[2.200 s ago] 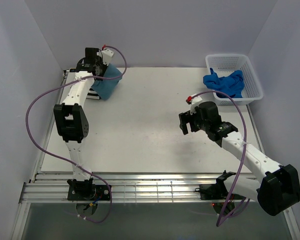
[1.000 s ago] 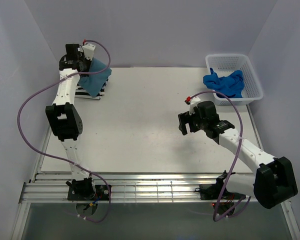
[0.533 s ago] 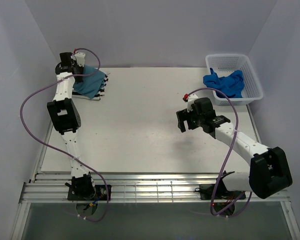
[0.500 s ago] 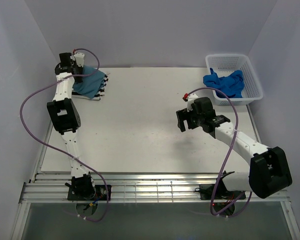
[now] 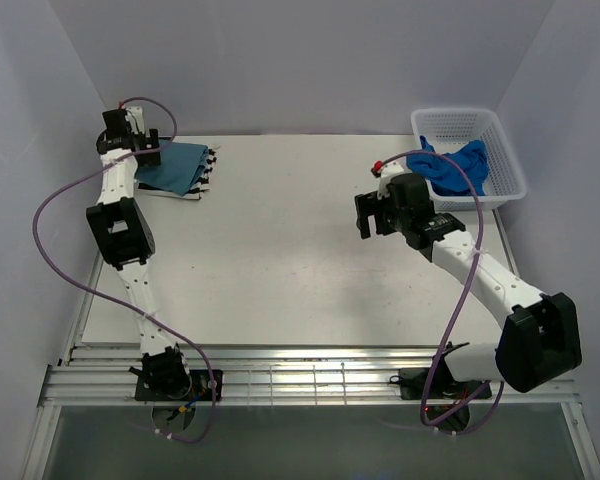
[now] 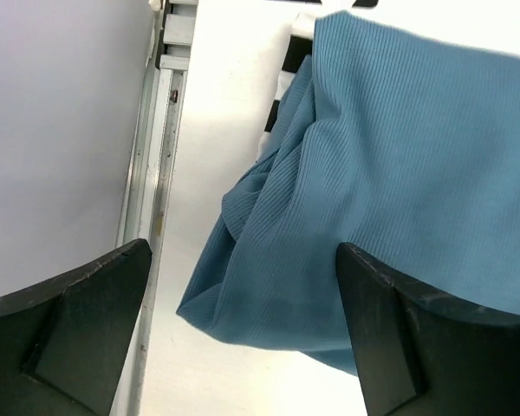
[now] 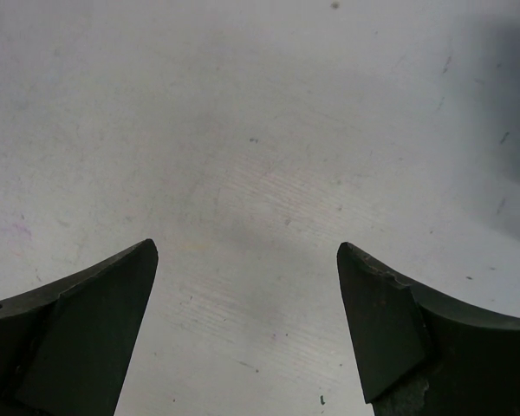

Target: Fold and stack the tank tops

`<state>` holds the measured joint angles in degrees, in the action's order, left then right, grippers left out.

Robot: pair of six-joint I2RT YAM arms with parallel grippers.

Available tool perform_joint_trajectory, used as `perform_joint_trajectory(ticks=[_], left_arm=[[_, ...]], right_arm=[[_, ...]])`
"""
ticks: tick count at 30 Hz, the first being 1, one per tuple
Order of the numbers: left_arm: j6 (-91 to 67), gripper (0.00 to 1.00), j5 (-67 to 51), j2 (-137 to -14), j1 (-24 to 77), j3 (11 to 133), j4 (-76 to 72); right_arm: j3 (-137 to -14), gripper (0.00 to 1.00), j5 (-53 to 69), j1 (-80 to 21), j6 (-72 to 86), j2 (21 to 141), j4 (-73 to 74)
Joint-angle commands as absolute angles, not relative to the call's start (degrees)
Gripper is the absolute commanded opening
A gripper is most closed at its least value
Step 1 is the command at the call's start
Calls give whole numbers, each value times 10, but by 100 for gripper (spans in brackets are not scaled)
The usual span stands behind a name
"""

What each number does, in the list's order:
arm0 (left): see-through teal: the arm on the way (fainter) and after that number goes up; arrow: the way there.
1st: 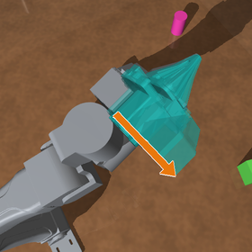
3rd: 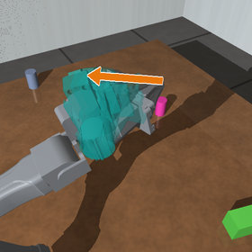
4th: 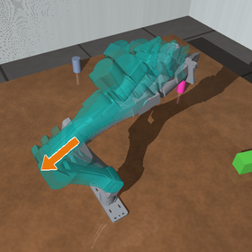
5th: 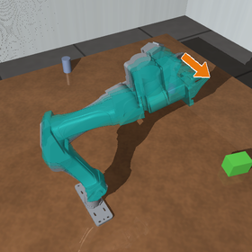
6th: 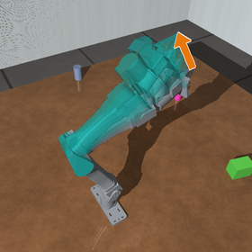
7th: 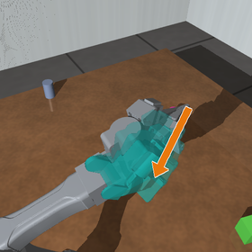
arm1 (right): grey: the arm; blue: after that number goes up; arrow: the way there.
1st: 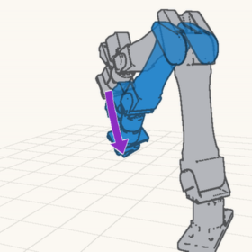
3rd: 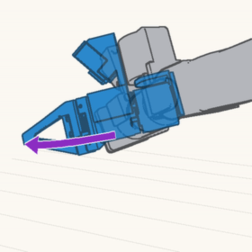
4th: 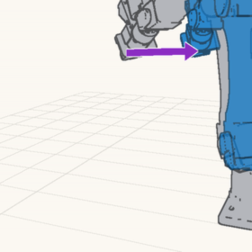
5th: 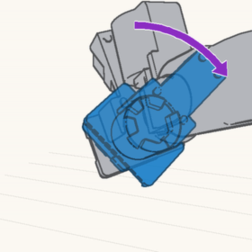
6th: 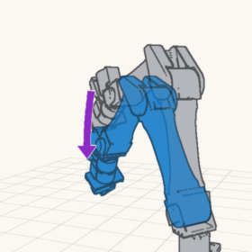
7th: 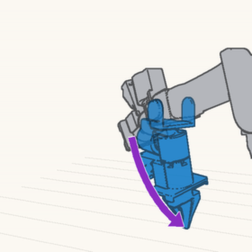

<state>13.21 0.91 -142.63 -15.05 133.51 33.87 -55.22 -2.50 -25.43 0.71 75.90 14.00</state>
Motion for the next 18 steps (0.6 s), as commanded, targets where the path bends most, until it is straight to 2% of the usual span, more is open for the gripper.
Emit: perform_joint_trajectory(ticks=[1, 4, 8, 12, 18], left_arm=[[62, 98, 32, -1336, -149, 1344, 328], [-35, 98, 1, -1269, -149, 1308, 335], [-173, 98, -131, -1181, -148, 1207, 317], [-240, 98, -240, -1126, -134, 1097, 280], [-207, 98, -146, -1107, -32, 1007, 273]], right_arm=[[-627, 90, -119, -226, 40, 742, 136], [-719, 90, -93, -147, 87, 805, 194], [-829, 90, -52, -61, 125, 905, 252], [-938, 90, -66, 4, 167, 1011, 294], [-1111, 90, -138, 69, 195, 1179, 373]])
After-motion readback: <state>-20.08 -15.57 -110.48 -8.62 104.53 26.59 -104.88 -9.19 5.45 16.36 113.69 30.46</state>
